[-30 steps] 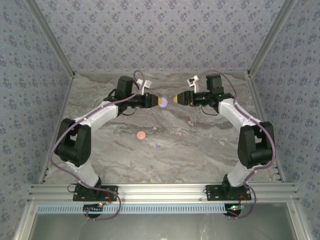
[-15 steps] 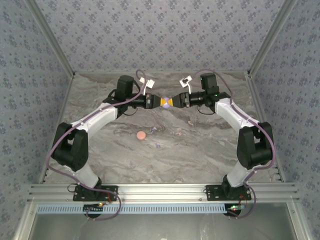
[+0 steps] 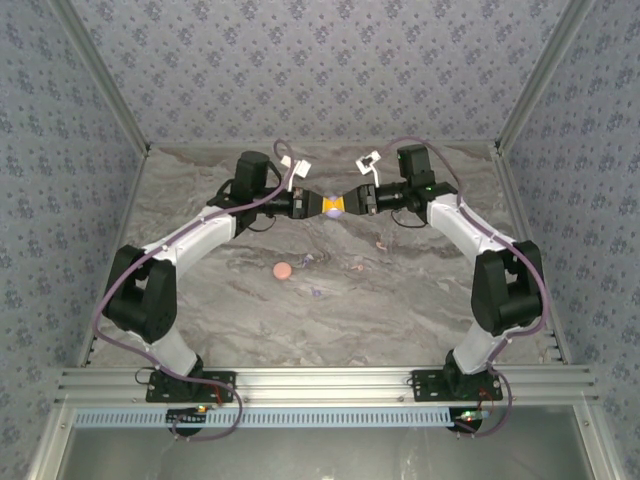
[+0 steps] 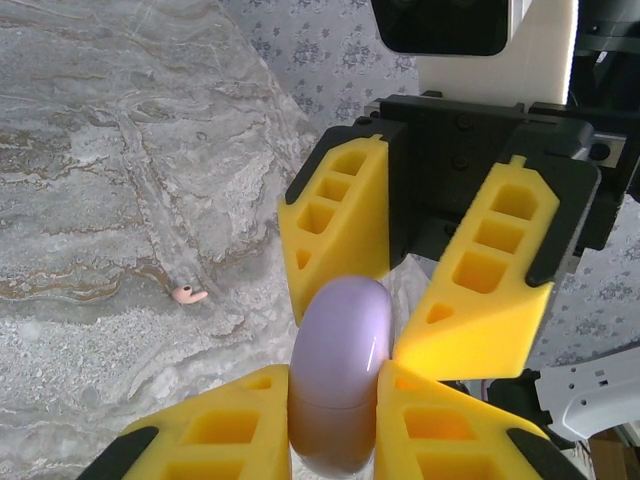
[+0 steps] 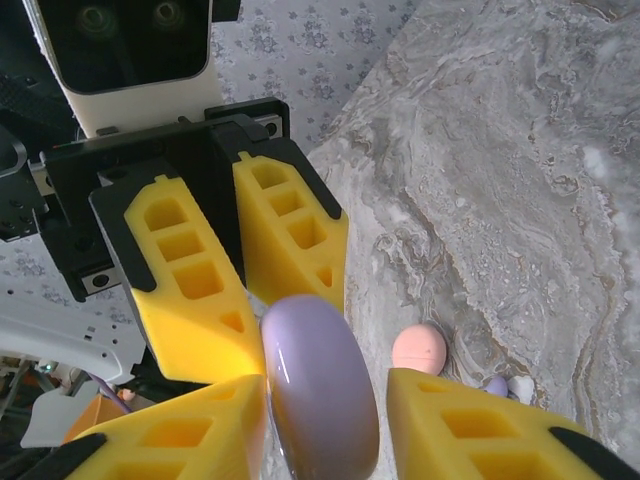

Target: Insert the wireless bluetooth earbuds into the charging case

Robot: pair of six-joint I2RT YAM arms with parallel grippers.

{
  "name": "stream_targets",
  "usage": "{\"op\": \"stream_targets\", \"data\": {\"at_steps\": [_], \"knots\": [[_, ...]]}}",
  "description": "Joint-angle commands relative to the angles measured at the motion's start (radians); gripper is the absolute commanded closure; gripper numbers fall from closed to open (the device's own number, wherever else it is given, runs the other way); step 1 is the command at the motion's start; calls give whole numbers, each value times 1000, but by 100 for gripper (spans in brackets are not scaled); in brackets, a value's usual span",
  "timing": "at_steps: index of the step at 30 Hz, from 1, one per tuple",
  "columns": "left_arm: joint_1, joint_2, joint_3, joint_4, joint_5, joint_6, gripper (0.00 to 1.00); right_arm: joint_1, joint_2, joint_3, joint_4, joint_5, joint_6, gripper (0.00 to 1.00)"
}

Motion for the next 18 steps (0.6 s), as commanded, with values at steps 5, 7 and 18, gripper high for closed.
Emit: {"op": "stream_targets", "data": {"at_steps": [5, 7, 18], "knots": [[-5, -32, -5, 33, 24, 23, 79, 8, 7, 34, -16, -28, -13, 75], [-6, -33, -4, 31, 25, 23, 74, 5, 2, 32, -19, -21, -12, 76], [-5, -24, -14, 16, 66, 29, 62, 6, -1, 59, -50, -46, -24, 81]]}}
